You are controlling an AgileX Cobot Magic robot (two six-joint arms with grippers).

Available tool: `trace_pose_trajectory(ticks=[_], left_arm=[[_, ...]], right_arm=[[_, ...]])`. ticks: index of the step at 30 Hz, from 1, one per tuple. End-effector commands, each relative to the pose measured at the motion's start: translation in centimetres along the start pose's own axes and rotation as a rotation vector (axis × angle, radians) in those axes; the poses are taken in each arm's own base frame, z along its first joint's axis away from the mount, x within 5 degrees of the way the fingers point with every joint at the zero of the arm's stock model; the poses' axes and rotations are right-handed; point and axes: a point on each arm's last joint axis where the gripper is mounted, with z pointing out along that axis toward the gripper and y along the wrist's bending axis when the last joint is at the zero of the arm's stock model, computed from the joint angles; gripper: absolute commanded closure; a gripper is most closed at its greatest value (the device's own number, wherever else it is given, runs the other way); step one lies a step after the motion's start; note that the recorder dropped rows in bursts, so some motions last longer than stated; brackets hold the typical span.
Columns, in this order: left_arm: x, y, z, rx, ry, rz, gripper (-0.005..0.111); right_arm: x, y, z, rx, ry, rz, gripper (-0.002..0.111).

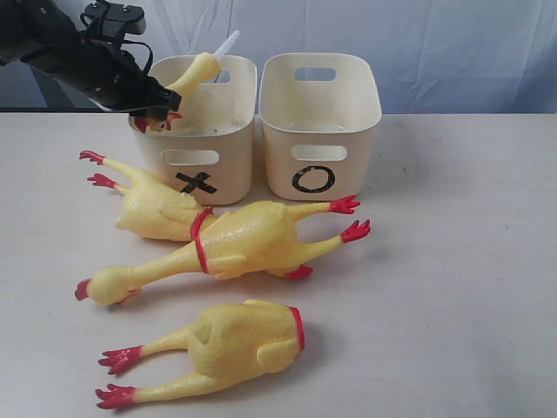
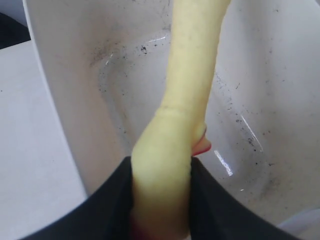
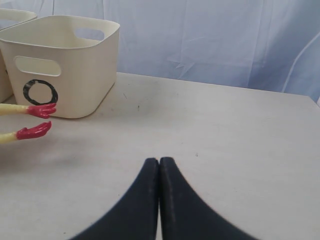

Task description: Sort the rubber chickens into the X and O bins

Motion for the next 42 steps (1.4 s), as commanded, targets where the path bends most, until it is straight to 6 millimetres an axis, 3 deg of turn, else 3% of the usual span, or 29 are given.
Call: trace_pose_trajectory(ticks=[1, 7, 23, 25, 29, 34, 37, 42], left_arm=[[-0.4, -0.2, -0.2, -0.003, -0.019, -0.003, 0.091], [-0.7, -0.3, -0.2, 0.007, -0.049, -0.041, 0.069], [-0.3, -0.5, -0.3, 0.03, -0.005, -0.031, 0.068], [-0.3, -0.5, -0.3, 0.031, -0.004, -0.031, 0.063], [-0.3, -0.5, -0.3, 0.031, -0.004, -0.031, 0.043], [-0.4, -0.6, -0.5, 0.036, -0.011, -0.04, 0.041], [-0.9, -0.7, -1.3, 0.033, -0.04, -0.042, 0.041], [-2.5, -1.1, -4.4, 0.015, -0.132, -0.027, 0.043]], right_arm=[[0.0, 0.0, 0.0, 0.0, -0.01, -0.011, 0.108], [0.0, 0.0, 0.0, 0.0, -0.01, -0.011, 0.108], [0.0, 0.0, 0.0, 0.0, -0.01, -0.011, 0.108], [0.0, 0.0, 0.0, 0.0, -0.01, -0.011, 0.108], [0.0, 0.0, 0.0, 0.0, -0.01, -0.011, 0.108], [0.0, 0.0, 0.0, 0.0, -0.01, -0.011, 0.108], [0.0, 0.0, 0.0, 0.0, -0.01, -0.011, 0.108], [0.0, 0.0, 0.0, 0.0, -0.01, -0.011, 0.108]])
